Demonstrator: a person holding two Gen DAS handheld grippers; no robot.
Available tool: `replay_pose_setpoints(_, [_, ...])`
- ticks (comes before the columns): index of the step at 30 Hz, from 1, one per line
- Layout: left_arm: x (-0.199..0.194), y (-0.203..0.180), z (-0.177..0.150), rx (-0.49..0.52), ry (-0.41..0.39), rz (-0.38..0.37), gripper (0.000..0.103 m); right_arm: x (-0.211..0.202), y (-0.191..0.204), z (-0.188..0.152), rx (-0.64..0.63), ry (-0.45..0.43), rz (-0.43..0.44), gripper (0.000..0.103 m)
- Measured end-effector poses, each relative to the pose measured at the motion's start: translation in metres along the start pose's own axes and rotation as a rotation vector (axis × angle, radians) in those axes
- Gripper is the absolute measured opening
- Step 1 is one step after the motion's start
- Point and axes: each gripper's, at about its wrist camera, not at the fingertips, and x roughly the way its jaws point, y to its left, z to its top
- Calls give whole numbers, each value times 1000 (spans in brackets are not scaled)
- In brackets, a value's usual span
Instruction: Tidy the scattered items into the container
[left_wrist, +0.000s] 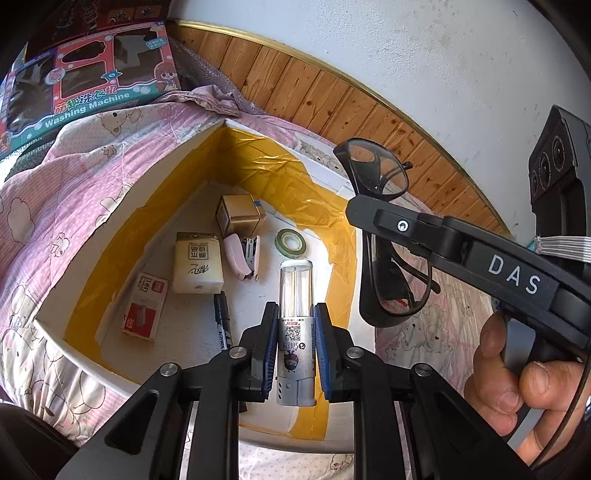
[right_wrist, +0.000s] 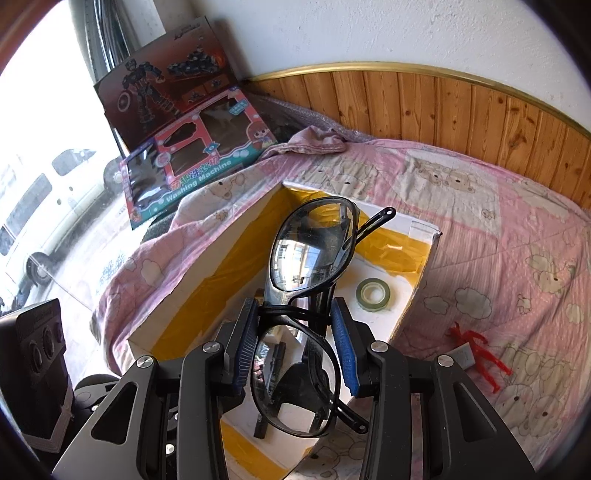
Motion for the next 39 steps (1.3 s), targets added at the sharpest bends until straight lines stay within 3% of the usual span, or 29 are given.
replay_pose_setpoints(12, [35, -2, -2, -9, 76, 51, 20, 46, -11, 8, -38, 83, -8, 41])
replay_pose_setpoints(26, [59, -6, -4, 14, 106, 131, 20, 79, -25, 13, -59, 146, -43, 42])
replay_pose_setpoints(31, [64, -1, -4, -14, 160, 103, 24, 79, -28, 14, -68, 132, -36, 45])
replay_pose_setpoints(35, [50, 0, -5, -29, 147, 108, 35, 62, -34, 16, -45, 100, -30, 48])
replay_pose_setpoints(39, [30, 2, -8, -48, 120, 116, 35, 26, -39, 17, 2, 51, 47, 48])
